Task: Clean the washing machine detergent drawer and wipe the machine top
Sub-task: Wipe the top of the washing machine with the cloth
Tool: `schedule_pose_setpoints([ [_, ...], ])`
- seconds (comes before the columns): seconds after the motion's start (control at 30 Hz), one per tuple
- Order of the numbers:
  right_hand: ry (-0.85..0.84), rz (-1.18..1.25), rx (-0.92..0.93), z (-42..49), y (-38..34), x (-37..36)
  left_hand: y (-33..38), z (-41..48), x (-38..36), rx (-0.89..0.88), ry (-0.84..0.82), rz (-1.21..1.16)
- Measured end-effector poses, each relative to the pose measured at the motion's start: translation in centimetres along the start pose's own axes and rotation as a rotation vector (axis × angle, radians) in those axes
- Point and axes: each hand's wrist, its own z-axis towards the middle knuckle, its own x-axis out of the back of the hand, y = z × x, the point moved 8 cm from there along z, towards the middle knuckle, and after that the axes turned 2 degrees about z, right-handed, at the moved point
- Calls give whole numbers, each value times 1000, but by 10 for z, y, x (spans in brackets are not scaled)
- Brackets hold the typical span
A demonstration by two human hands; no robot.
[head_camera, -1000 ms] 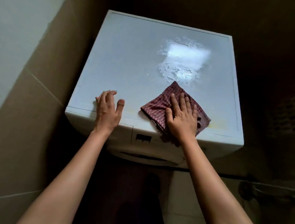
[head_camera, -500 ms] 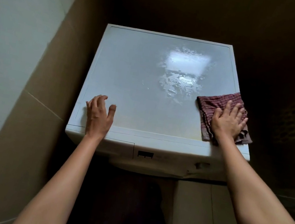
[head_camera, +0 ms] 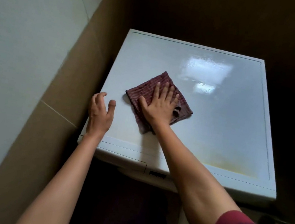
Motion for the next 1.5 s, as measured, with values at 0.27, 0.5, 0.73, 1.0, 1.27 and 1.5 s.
schedule_pose_setpoints([
  [0.27, -123, -105, 498, -40, -108, -38, -13, 15, 21, 21, 131, 44],
  [0.5, -80, -95, 656, -53, -62, -25, 11, 37, -4, -21, 87, 100],
  [0.73, -31, -84, 332, 29, 42, 17, 42, 53, -43, -68, 68, 210],
  [1.0, 12, -113, -79, 106, 221, 84, 51, 68, -68, -87, 38, 298],
  [1.27, 170, -45, -450, 56, 292, 101, 41, 96, -62, -65, 99, 269],
  [1.5, 194, 0, -652, 53, 272, 87, 36, 141, -76, -169, 17, 237],
])
